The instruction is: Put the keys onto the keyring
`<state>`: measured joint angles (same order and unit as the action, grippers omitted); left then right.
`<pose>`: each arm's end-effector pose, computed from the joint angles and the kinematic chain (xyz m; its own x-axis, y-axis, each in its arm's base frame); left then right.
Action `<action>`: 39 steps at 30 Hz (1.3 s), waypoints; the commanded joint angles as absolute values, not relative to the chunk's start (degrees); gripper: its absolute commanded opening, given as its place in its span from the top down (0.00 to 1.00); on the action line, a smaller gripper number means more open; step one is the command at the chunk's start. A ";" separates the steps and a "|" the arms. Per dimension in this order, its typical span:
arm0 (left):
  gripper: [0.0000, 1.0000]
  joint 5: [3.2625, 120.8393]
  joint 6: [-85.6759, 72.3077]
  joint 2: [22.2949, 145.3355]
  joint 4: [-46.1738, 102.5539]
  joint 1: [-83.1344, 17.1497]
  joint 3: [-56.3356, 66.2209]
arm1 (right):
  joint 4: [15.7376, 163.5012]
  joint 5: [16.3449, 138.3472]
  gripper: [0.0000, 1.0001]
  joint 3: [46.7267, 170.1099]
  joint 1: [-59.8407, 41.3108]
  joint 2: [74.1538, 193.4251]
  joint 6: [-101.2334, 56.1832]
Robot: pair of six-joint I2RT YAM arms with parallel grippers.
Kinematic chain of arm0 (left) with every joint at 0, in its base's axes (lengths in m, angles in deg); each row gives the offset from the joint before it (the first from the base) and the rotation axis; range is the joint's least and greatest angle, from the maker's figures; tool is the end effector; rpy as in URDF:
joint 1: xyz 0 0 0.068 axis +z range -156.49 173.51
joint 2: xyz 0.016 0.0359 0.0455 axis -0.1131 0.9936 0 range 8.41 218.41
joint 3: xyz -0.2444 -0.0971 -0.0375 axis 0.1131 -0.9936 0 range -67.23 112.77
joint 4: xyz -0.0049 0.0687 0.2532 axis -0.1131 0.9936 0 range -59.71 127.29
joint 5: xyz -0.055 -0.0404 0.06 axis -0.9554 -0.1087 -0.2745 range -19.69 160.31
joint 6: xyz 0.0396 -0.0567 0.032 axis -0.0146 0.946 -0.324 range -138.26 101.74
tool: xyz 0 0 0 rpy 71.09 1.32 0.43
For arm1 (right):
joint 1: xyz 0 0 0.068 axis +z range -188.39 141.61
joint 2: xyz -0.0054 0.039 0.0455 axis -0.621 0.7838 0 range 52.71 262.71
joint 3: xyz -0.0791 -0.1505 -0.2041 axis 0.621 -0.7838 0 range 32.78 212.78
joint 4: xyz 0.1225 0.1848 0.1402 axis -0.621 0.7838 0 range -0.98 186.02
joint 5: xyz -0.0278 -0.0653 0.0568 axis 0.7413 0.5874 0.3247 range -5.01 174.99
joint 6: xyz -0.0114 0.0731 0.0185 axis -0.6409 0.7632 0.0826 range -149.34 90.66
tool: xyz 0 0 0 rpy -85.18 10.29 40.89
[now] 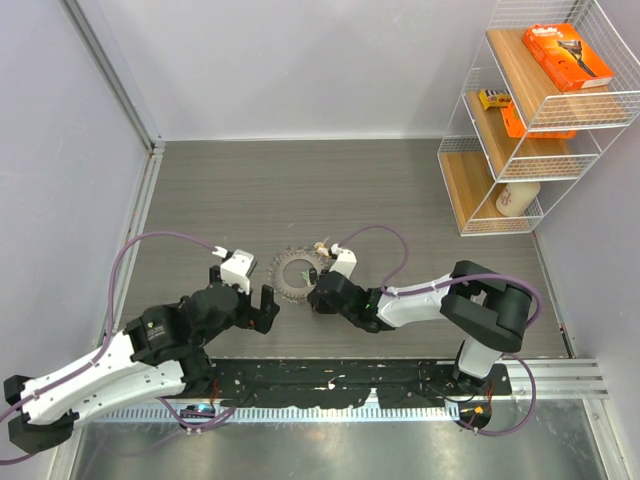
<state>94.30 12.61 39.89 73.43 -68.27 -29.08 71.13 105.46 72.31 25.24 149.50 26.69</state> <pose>0.0918 -0.1158 0.2566 -0.5750 0.0799 -0.8142 0.4139 0.8869 -0.2052 0.1703 0.2926 0.1085 -0.7539 0.2285 -0.6159 -0.1681 0.8392 0.5171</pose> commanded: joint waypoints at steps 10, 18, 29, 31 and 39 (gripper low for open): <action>0.01 82.28 6.61 36.19 68.45 -68.46 -24.43 | 86.64 102.14 0.94 73.30 25.07 125.25 -3.58; 0.01 70.59 3.19 36.53 63.44 -68.37 -22.32 | 102.11 93.26 0.94 78.56 25.07 114.06 -15.88; 0.01 54.15 -0.16 38.55 56.14 -68.45 -20.12 | 119.69 74.81 0.94 90.07 25.24 106.50 -26.78; 0.01 52.22 -0.25 39.34 54.12 -68.46 -20.03 | 122.24 72.00 0.94 92.62 25.59 105.88 -28.37; 0.01 48.78 -0.95 40.75 47.27 -68.46 -19.77 | 127.17 67.76 0.94 102.38 27.53 106.85 -30.83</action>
